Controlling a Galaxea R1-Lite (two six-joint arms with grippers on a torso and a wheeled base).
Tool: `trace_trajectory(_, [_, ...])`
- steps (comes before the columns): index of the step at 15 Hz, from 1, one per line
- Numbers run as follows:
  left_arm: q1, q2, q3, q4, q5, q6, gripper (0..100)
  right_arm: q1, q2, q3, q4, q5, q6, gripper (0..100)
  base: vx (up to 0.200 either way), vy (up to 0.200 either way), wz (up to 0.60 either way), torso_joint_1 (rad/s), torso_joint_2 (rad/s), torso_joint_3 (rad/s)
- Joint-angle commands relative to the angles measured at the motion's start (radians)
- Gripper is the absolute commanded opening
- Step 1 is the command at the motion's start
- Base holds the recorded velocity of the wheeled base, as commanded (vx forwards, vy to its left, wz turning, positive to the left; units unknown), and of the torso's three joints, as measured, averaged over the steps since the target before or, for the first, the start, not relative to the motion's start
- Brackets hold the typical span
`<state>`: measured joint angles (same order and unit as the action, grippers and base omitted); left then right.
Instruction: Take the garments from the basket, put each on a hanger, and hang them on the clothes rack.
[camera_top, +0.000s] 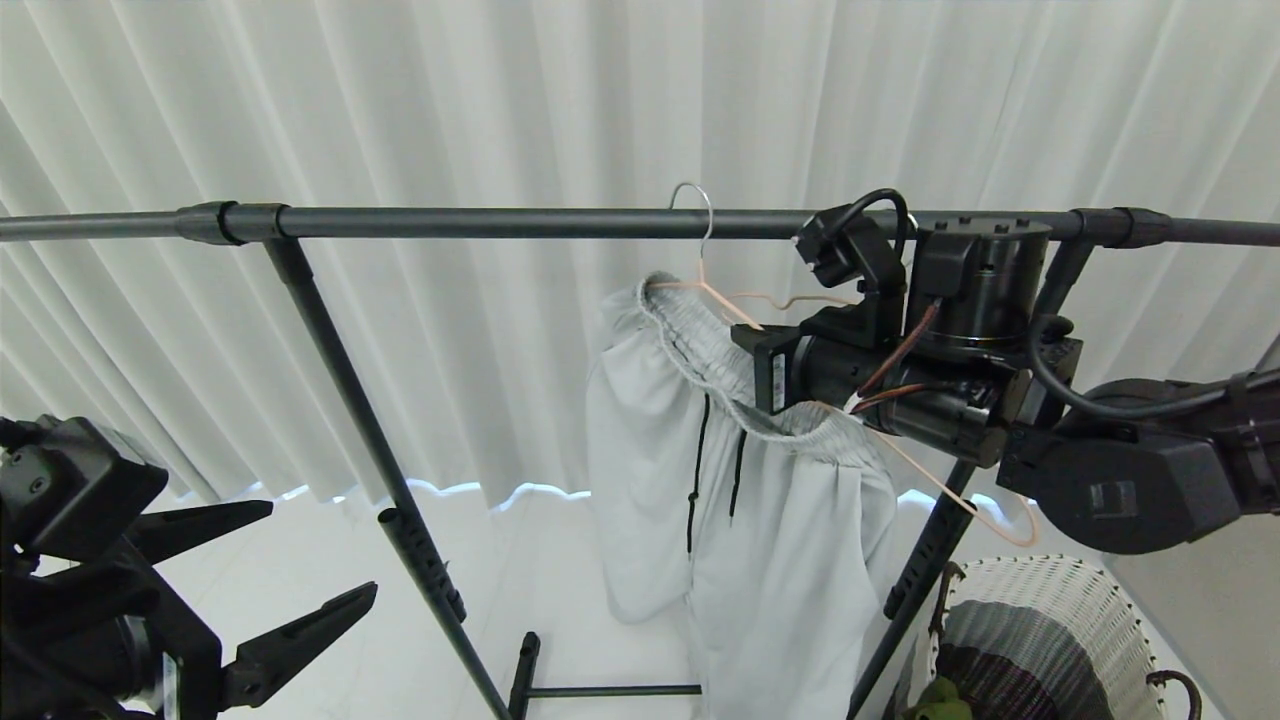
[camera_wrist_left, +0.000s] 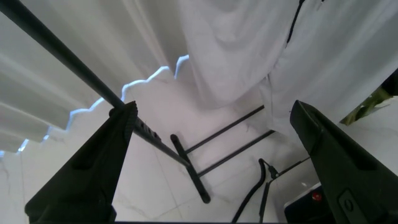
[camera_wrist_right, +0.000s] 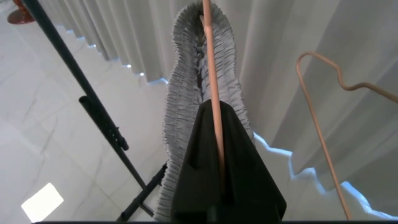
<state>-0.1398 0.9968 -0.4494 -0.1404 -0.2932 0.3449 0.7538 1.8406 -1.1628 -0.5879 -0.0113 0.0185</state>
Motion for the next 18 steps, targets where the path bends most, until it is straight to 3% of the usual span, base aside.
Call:
trace_trajectory(1, [0.000, -0.001, 0.000, -0.001, 0.000, 0.002, 100, -0.004, 0.006, -0.005, 0.000, -0.013, 0.000, 0, 0.000, 0.000, 0.00, 0.000, 0.00, 0.000])
trace_trajectory(6, [0.000, -0.001, 0.000, -0.001, 0.000, 0.005, 100, -0.004, 0.015, -0.011, 0.000, -0.018, 0.000, 0, 0.000, 0.000, 0.00, 0.000, 0.00, 0.000])
trace_trajectory(7, [0.002, -0.001, 0.000, -0.001, 0.000, 0.005, 100, -0.002, 0.015, -0.011, 0.002, -0.018, -0.002, 100, 0.000, 0.000, 0.00, 0.000, 0.00, 0.000])
trace_trajectory(12, [0.052, -0.001, 0.000, -0.025, 0.006, 0.000, 100, 0.007, -0.043, 0.028, 0.000, -0.087, 0.015, 100, 0.000, 0.000, 0.00, 0.000, 0.00, 0.000])
trace_trajectory(16, [0.187, 0.014, 0.000, -0.070, 0.011, -0.001, 100, 0.015, -0.348, 0.307, 0.000, -0.092, 0.021, 100, 0.000, 0.000, 0.00, 0.000, 0.00, 0.000])
trace_trajectory(18, [0.230, 0.013, -0.003, -0.070, 0.058, -0.001, 100, -0.027, -0.485, 0.430, 0.006, -0.090, -0.003, 100, 0.000, 0.000, 0.00, 0.000, 0.00, 0.000])
